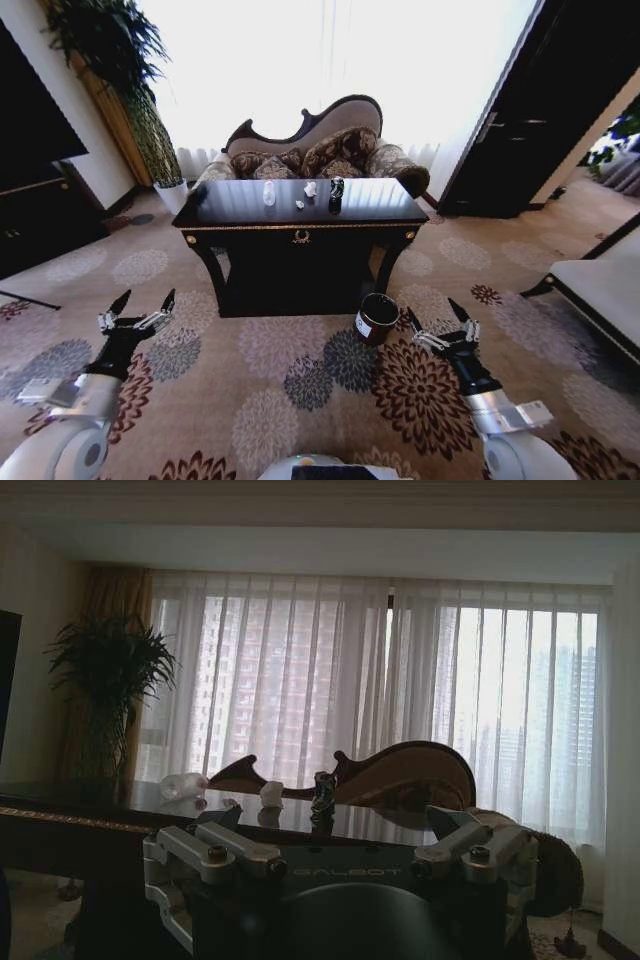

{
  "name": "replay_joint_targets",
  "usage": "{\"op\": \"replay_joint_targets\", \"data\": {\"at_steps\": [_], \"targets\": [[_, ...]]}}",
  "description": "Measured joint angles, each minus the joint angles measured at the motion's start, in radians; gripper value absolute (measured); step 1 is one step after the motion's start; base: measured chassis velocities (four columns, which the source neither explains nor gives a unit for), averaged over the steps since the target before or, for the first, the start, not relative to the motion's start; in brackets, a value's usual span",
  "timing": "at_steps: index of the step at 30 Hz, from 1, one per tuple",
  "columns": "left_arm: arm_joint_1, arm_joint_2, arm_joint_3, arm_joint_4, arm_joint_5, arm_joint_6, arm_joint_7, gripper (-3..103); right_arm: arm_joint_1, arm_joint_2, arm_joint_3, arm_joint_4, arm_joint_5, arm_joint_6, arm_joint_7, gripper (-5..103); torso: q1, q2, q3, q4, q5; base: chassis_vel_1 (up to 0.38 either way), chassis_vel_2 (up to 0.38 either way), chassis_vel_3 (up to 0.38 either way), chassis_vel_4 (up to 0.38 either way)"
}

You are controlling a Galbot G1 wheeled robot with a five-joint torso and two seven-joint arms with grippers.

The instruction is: Move to the front of the table and place the trash on the table into the trash bin.

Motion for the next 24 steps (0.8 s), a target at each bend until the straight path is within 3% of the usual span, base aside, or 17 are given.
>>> {"op": "replay_joint_targets", "data": {"at_steps": [24], "targets": [[0.004,-0.019,0.019,-0.004,0.017,-0.004,0.004,100,0.001,0.003,0.004,0.004,0.015,-0.001,0.000,100,0.000,0.000,0.000,0.0001,0.0000,-0.195,0.193,0.193,-0.196]]}}
